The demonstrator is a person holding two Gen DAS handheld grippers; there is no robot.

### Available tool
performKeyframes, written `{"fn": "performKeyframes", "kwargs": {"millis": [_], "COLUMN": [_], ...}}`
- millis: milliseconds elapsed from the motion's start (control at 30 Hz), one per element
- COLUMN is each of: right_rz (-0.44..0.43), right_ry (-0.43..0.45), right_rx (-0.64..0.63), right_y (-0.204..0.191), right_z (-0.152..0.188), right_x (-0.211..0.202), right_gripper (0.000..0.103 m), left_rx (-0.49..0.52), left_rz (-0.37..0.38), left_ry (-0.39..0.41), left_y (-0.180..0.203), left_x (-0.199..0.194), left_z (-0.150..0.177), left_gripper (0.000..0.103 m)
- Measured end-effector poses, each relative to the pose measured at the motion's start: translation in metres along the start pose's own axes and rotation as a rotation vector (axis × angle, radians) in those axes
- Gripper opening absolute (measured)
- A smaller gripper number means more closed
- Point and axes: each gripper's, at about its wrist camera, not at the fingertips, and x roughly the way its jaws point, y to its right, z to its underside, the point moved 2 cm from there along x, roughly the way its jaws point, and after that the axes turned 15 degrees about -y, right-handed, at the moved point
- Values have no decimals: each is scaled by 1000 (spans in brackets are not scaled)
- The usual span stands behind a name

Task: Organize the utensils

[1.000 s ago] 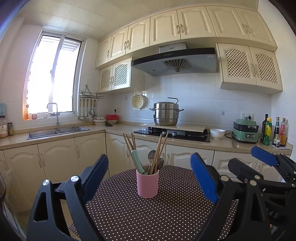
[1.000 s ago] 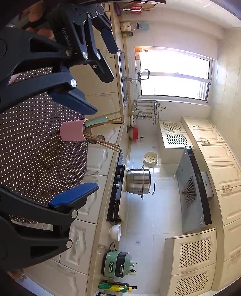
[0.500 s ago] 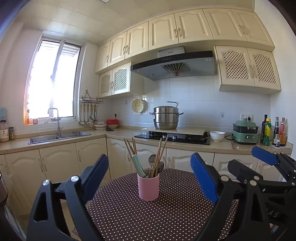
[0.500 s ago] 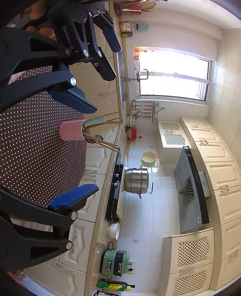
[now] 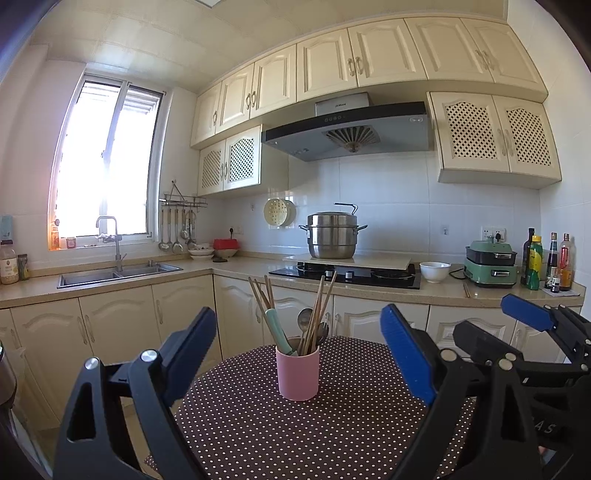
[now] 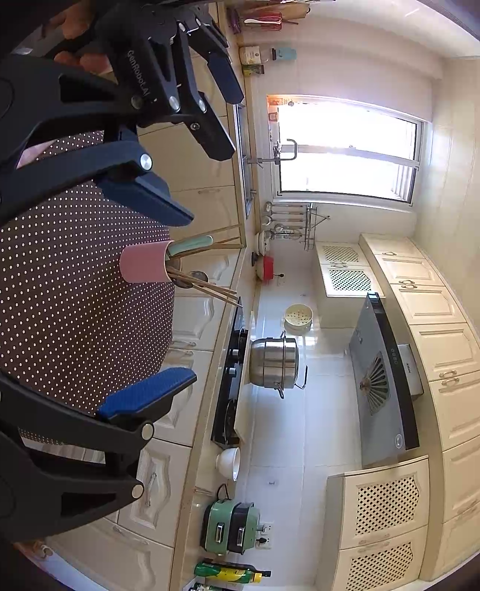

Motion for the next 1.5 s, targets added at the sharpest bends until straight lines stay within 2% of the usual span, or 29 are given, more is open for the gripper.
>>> {"fn": "performKeyframes", "kwargs": {"millis": [1500], "right_rz": [-17], "right_ry": [-16], "right_rx": [15], "right_y": [5], "right_z": [1], "right_x": [8], "right_gripper": [80], "left_rx": [-2], "left_rz": [-2], "left_ry": [-12], "left_y": [-2], "left_x": [9], "left_z": [2], "left_gripper": [89]}}
